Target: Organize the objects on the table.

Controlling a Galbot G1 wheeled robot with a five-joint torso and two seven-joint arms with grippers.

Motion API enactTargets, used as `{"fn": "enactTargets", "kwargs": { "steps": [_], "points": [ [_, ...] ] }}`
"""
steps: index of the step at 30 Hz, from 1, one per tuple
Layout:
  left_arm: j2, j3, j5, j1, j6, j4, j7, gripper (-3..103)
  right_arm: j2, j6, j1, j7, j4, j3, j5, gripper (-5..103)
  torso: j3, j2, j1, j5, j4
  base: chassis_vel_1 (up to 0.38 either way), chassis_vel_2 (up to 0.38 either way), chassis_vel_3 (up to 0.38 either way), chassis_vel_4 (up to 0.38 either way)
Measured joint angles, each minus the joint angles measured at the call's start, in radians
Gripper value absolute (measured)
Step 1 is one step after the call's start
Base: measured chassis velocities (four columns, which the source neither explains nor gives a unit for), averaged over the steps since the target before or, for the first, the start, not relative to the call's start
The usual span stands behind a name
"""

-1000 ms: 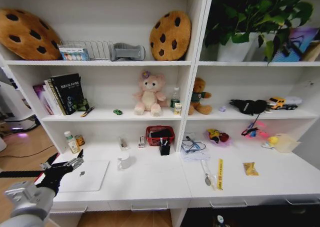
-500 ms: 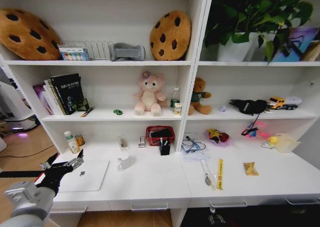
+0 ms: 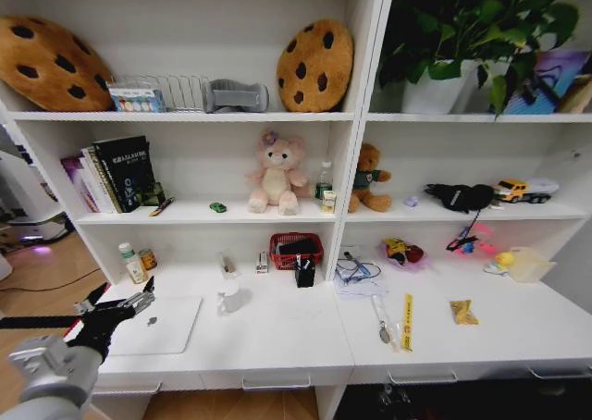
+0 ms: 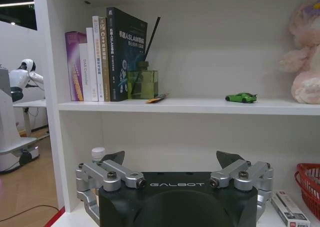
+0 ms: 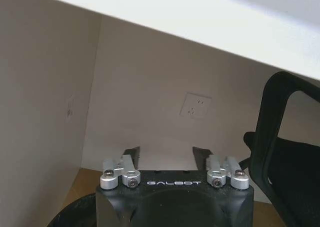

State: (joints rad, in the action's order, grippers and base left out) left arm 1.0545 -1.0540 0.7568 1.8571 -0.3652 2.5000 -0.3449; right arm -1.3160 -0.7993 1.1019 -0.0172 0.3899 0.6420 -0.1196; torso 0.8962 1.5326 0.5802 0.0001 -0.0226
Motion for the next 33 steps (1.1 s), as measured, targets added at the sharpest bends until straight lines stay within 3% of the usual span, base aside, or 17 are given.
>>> {"fn": "enactTargets", "kwargs": {
  "steps": [8,11,18,20,21,24,31,33],
  "points": [
    [0.000,0.000,0.000,0.000,0.000,0.000,0.000,100,0.008,0.000,0.114,0.014,0.136,0.001,0.011,84,0.000,0.000,0.000,0.0000,0.0003,0.000,0.000,0.000,0.000],
    [0.000,0.000,0.000,0.000,0.000,0.000,0.000,100,0.024,0.005,0.323,0.012,0.336,0.015,0.046,98,0.000,0.000,0.000,-0.0003,-0.0003,0.000,0.000,0.000,0.000],
    [0.000,0.000,0.000,0.000,0.000,0.000,0.000,100,0.031,0.006,0.643,0.058,0.638,0.024,0.143,100,0.000,0.000,0.000,-0.0001,-0.0004,0.000,0.000,0.000,0.000],
    [0.000,0.000,0.000,0.000,0.000,0.000,0.000,100,0.034,0.005,0.793,0.091,0.864,0.048,0.174,100,0.000,0.000,0.000,0.0001,-0.0004,0.000,0.000,0.000,0.000],
    [0.000,0.000,0.000,0.000,0.000,0.000,0.000,100,0.034,0.005,0.793,0.091,0.864,0.048,0.174,100,0.000,0.000,0.000,0.0001,-0.0004,0.000,0.000,0.000,0.000],
    [0.000,0.000,0.000,0.000,0.000,0.000,0.000,100,0.050,0.004,0.960,0.105,1.127,0.098,0.204,100,0.000,0.000,0.000,-0.0001,-0.0002,0.000,0.000,0.000,0.000],
    [0.000,0.000,0.000,0.000,0.000,0.000,-0.001,100,0.055,0.010,1.136,0.075,1.465,0.194,0.265,100,0.000,0.000,0.000,0.0000,-0.0002,0.000,0.000,0.000,0.000],
    [0.000,0.000,0.000,0.000,0.000,0.000,0.000,100,0.051,0.096,1.165,0.101,1.648,0.250,0.320,100,0.000,0.000,0.000,-0.0005,-0.0002,0.000,0.000,0.000,0.000]
  ]
}}
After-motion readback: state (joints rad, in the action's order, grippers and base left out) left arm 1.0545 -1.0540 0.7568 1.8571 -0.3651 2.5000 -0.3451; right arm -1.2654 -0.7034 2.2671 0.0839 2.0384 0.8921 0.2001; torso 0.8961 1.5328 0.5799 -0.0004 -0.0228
